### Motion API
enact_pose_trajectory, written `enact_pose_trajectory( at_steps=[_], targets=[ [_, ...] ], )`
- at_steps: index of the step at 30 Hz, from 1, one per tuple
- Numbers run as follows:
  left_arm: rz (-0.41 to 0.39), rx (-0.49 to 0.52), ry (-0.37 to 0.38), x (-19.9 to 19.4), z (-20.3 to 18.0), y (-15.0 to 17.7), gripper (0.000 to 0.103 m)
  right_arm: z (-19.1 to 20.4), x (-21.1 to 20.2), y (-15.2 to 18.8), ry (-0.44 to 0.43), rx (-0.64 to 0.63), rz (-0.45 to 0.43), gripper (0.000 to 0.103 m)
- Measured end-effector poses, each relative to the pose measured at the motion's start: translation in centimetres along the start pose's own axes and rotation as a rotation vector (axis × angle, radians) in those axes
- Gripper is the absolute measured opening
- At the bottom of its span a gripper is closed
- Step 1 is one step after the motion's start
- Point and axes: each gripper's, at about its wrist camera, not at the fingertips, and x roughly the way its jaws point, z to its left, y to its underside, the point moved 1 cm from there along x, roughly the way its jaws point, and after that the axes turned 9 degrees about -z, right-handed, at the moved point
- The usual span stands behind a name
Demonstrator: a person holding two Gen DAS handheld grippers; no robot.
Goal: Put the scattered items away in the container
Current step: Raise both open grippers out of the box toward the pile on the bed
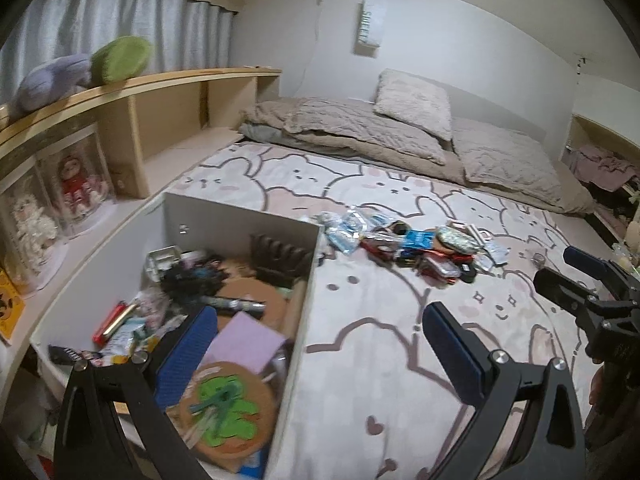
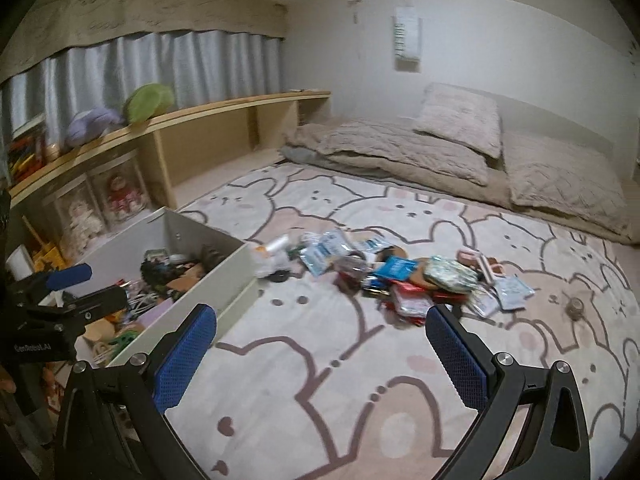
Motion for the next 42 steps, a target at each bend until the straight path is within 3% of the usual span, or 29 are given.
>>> enact_pose_trajectory(
  at_steps=[12, 23, 42],
  targets=[
    [-0.047, 0.031, 0.073, 2.2, -4.8, -1.2, 0.103, -5.8, -1.4, -0.2, 0.131, 0.012, -0.024, 0.103],
    [-0.046, 0.04, 0.147, 4.4, -7.5, -1.3, 0.103, -9.5, -1.4, 0.9, 0.19, 0.033, -0.019, 0.103],
    [-0.011, 0.078, 0.159, 11.7, -12.4, 1.5, 0.103, -15.2, 2.2, 5.5, 0.242, 0.095, 0.055, 0.103]
  ],
)
